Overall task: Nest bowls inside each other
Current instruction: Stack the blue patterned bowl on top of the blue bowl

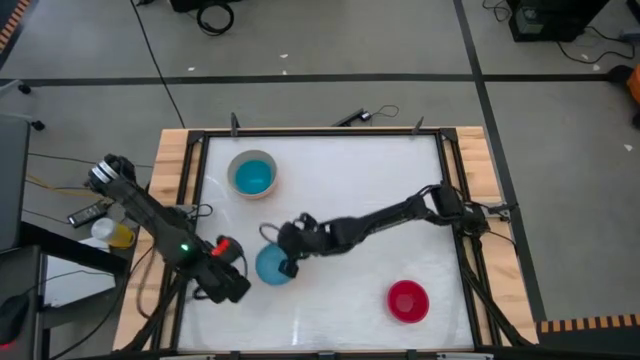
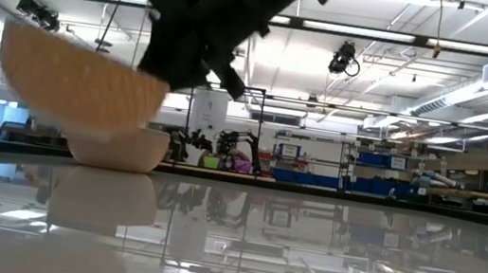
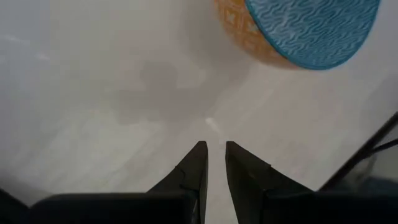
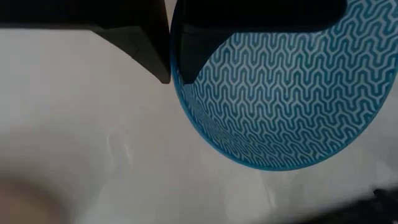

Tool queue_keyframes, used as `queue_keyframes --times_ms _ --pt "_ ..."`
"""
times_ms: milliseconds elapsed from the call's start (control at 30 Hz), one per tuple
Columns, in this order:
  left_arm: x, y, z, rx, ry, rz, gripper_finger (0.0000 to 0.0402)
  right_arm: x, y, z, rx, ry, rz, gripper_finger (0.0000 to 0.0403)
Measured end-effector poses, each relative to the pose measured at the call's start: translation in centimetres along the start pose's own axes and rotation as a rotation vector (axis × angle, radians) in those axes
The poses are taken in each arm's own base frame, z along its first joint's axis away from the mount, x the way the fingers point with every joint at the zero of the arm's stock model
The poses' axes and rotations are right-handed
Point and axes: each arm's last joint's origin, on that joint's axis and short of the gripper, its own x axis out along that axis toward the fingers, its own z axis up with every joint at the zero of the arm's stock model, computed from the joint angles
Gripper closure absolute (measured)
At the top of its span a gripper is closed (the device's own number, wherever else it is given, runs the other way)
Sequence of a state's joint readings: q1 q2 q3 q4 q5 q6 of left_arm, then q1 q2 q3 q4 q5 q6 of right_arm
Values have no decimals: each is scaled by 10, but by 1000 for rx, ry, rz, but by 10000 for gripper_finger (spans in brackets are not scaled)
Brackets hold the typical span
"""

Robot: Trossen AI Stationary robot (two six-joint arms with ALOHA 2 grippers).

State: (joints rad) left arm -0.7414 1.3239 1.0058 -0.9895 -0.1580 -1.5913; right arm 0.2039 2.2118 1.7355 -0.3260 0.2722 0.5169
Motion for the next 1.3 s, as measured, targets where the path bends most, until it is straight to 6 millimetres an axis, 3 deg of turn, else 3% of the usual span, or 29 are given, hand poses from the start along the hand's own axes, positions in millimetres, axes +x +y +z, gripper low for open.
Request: queue_keyframes --times_ms 133,300,533,633,767,867,1033,1300 --pt "-26 18 7 -71 -105 -40 340 -2 -26 30 -37 -85 37 384" --pt "-44 33 15 -138 -247 -80 340 13 -78 60 -41 -172 35 384" --pt "-46 43 23 -145 -339 -9 340 18 -154 95 47 -308 -16 384" --pt "-45 50 37 -135 -401 79 340 15 -179 109 90 -395 -8 384" --pt "-44 64 63 -107 -439 237 340 27 -209 112 228 -428 0 384" --pt "-46 74 87 -97 -440 308 340 45 -220 117 251 -402 9 384" --pt "-57 98 117 -126 -431 328 340 66 -213 131 167 -333 -20 384" --pt "-82 130 124 -167 -503 299 340 90 -222 128 163 -208 -83 384"
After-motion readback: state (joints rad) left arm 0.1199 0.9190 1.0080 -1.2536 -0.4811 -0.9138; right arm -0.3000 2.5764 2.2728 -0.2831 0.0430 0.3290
